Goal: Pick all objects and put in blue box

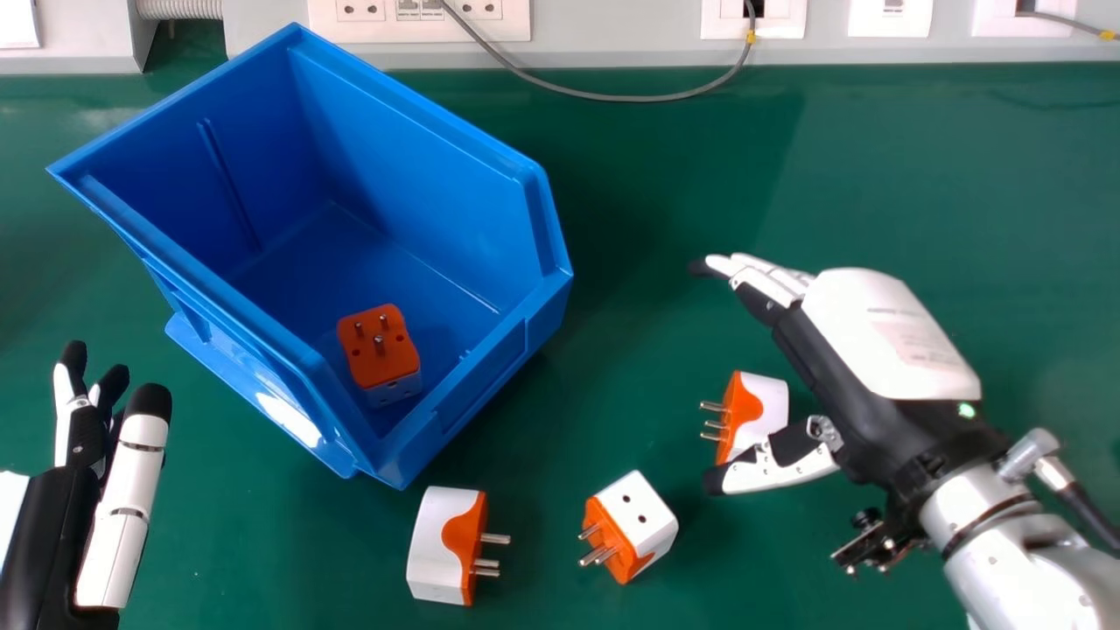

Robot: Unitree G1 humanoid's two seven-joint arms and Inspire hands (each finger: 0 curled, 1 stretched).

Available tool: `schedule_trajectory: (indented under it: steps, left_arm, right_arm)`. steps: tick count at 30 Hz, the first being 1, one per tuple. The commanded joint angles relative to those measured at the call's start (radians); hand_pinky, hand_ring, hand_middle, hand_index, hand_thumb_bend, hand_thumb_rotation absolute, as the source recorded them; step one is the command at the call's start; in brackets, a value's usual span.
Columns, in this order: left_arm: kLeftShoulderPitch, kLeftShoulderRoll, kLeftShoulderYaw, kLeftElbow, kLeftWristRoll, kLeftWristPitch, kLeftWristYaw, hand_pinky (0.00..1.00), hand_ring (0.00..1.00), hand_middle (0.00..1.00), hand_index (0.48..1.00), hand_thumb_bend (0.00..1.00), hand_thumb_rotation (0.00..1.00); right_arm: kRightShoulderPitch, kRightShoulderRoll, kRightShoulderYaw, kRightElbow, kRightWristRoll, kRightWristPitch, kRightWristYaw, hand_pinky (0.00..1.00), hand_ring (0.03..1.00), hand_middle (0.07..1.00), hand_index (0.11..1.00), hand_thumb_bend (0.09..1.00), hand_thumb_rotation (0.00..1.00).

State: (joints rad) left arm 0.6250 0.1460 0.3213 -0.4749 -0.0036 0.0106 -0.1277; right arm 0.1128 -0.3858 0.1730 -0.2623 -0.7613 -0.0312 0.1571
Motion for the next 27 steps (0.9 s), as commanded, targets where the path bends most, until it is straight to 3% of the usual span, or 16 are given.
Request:
schedule_trajectory:
  steps: [1,14,23,27]
  left_arm:
    - [0.001,0.003,0.011,-0.015,-0.015,-0.015,-0.001,0.89,0.97,1.0,1.0,0.44,1.0]
    - [-0.015,0.011,0.017,0.0,0.003,-0.021,0.004,0.9,0.97,1.0,1.0,0.44,1.0]
    - [-0.027,0.01,0.025,0.011,-0.006,-0.013,0.001,0.9,0.97,1.0,1.0,0.44,1.0]
    - [-0.025,0.007,0.026,0.003,-0.014,-0.01,-0.003,0.9,0.97,1.0,1.0,0.43,1.0]
  right_arm:
    - [-0.025,0.008,0.008,0.019,-0.014,0.005,-0.036,0.84,0.917,0.932,0.897,0.703,0.22]
    - [-0.113,0.02,0.064,0.219,-0.066,0.035,-0.123,0.85,0.923,0.934,0.906,0.73,0.22]
    - [-0.164,0.01,0.108,0.301,-0.098,0.067,-0.139,0.85,0.922,0.933,0.898,0.735,0.18]
    - [-0.19,0.004,0.121,0.345,-0.105,0.069,-0.147,0.85,0.92,0.932,0.898,0.731,0.16]
